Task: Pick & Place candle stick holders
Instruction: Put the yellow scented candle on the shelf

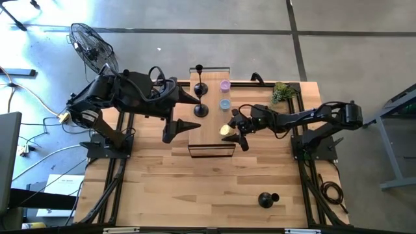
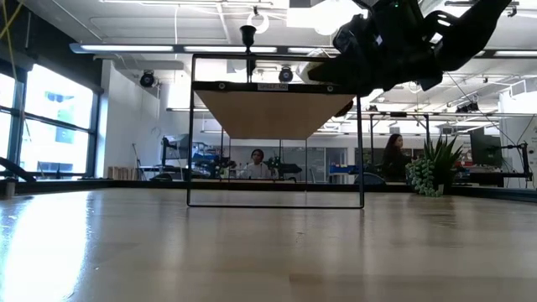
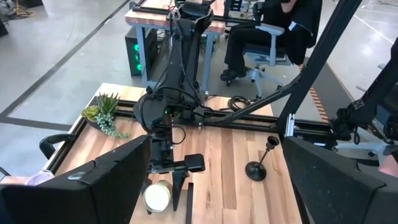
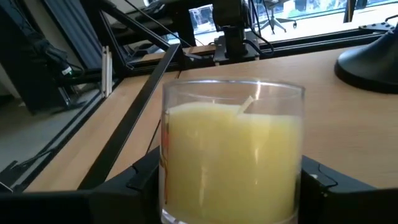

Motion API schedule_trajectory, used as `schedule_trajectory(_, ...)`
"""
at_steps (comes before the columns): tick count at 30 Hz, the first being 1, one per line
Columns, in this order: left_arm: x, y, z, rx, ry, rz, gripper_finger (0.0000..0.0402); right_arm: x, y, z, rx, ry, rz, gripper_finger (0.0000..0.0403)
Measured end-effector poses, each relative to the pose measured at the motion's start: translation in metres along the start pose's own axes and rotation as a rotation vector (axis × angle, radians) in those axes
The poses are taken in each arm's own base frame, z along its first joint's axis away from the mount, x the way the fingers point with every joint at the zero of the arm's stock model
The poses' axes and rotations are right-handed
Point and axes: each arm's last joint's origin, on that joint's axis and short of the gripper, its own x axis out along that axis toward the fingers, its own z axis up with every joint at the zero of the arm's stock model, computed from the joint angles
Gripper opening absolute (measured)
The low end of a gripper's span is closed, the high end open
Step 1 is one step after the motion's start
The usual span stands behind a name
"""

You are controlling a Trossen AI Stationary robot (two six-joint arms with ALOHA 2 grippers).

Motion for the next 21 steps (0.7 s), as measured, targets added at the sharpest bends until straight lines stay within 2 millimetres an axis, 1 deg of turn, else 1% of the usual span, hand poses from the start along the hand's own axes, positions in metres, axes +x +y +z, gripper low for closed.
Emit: schedule_trajectory(21,0.0000,-0.0001,0.0007,0.005,-0.008,0.000,0.0360,-0.0001,0.0001,-0.0010,-0.002,0.012,0.004,0.0211)
